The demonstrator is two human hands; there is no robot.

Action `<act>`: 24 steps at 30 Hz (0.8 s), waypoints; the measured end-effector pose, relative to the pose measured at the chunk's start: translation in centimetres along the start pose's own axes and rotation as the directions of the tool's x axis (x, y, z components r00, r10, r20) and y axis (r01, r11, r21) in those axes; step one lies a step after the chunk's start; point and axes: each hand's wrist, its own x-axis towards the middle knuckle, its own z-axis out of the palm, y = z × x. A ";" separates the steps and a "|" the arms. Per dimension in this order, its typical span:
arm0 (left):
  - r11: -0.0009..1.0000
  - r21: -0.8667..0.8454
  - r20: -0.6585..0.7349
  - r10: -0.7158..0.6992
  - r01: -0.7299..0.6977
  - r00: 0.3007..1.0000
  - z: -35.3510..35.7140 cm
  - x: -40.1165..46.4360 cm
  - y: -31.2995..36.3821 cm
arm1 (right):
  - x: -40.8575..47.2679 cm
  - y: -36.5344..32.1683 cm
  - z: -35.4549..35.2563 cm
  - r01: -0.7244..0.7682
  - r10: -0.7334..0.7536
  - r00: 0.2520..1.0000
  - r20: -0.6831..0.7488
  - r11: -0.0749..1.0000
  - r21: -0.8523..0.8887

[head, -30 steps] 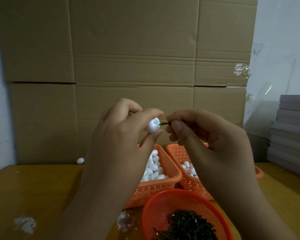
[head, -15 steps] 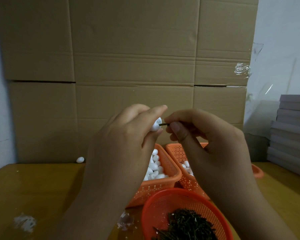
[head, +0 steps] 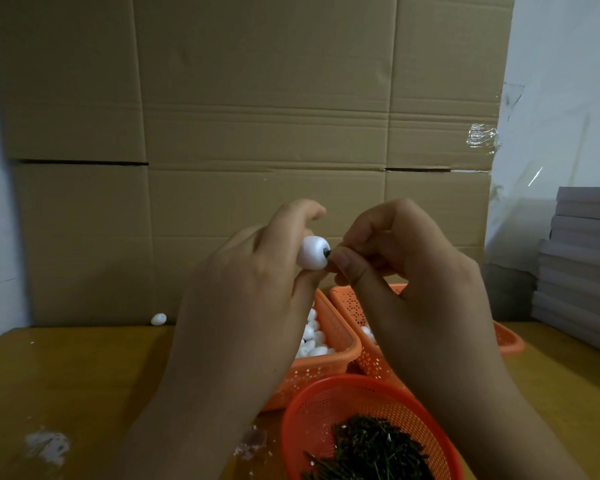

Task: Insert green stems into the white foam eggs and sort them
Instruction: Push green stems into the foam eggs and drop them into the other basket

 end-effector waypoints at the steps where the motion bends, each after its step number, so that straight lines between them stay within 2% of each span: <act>1: 1.000 0.001 0.002 -0.003 0.003 1.000 -0.1 0.0 0.0 | 0.0 0.0 -0.1 -0.014 0.014 1.000 0.006 1.000 0.006; 7: 0.998 0.050 -0.053 0.030 -0.027 0.998 -0.2 0.1 0.2 | 0.6 -0.1 -0.6 -0.151 0.141 0.988 0.063 0.969 0.194; 12: 0.998 -0.018 -0.052 0.061 -0.062 0.997 -0.5 0.1 0.0 | 0.9 0.1 -0.9 -0.243 0.239 0.970 0.054 0.914 0.324; 15: 0.994 -0.088 0.004 0.065 -0.065 0.998 -0.7 0.1 -0.2 | 1.0 0.2 -1.2 -0.323 0.305 0.945 0.118 0.819 0.474; 21: 0.964 -0.260 0.045 -0.040 0.050 0.998 -0.8 0.2 -0.4 | 0.9 0.9 -1.2 -0.426 0.352 0.902 0.249 0.635 0.645; 24: 0.953 -0.294 0.040 -0.061 0.070 0.997 -1.1 0.4 -0.7 | 1.0 0.8 -1.1 -0.425 0.358 0.901 0.246 0.608 0.670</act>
